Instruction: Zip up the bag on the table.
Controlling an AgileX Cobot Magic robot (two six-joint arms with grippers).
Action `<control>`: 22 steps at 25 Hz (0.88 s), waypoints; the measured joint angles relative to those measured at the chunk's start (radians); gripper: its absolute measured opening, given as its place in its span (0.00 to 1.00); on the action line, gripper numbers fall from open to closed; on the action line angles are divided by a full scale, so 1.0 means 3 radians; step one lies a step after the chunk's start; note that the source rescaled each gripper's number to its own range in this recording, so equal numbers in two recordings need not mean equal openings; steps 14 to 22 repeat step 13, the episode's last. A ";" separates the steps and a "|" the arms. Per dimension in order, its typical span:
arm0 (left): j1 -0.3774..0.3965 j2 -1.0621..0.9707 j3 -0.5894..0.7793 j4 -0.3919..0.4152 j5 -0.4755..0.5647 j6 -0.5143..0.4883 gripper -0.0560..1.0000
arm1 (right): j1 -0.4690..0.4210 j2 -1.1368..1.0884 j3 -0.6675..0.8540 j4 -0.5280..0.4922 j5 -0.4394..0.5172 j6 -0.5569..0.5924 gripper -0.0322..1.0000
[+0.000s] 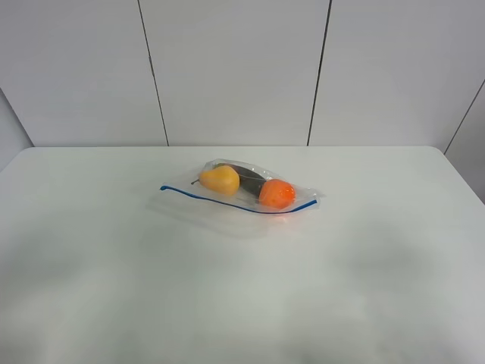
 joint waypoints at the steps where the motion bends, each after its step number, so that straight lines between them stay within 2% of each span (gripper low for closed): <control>1: 0.0000 0.0000 0.0000 0.0000 0.0000 0.0000 1.00 | -0.0031 -0.0062 0.0000 0.0000 0.0000 0.0000 1.00; 5: 0.0000 0.0000 0.0000 0.0000 0.0000 0.0000 1.00 | -0.0050 -0.0253 0.0001 0.0000 0.0006 0.0001 1.00; 22: 0.0000 0.0000 0.0000 0.0000 0.0000 0.0000 1.00 | -0.0050 -0.0256 0.0001 0.0000 0.0006 0.0001 1.00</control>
